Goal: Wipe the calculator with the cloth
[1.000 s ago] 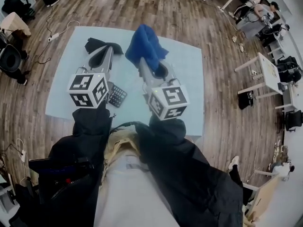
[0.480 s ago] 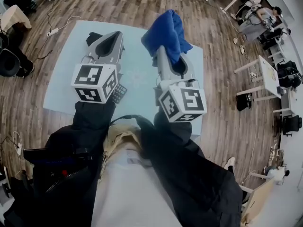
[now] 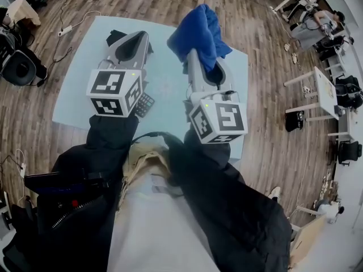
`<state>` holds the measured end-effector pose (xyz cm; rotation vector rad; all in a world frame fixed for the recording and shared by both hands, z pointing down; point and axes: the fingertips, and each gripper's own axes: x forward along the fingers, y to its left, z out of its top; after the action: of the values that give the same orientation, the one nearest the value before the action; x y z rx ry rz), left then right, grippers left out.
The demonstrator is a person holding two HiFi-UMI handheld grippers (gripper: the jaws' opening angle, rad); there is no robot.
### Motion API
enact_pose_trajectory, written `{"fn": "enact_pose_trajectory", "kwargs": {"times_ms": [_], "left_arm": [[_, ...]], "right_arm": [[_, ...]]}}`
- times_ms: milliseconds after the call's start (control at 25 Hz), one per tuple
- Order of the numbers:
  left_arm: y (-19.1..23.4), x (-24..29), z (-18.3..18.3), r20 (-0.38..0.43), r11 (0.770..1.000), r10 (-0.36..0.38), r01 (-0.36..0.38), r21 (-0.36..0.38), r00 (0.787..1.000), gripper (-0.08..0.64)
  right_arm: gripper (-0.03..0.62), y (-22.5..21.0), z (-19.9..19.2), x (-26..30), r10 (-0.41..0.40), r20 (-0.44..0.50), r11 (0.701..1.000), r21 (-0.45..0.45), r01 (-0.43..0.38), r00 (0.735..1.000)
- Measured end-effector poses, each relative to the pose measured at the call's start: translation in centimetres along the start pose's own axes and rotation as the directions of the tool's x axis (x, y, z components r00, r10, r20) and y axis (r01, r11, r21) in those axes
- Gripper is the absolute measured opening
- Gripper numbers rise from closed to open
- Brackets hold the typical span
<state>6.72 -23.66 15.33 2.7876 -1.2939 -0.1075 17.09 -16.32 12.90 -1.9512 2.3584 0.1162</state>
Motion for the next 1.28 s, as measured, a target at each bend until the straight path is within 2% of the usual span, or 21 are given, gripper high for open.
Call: {"fn": "enact_pose_trajectory", "kwargs": {"times_ms": [1280], "left_arm": [[0.6, 0.2, -2.1, -0.055, 1.000, 0.007, -0.009, -0.024, 0.998, 0.002]], "right_arm": [[0.075, -0.6, -1.3, -0.3, -0.020, -0.023, 1.000, 0.008, 0.020, 1.000]]}}
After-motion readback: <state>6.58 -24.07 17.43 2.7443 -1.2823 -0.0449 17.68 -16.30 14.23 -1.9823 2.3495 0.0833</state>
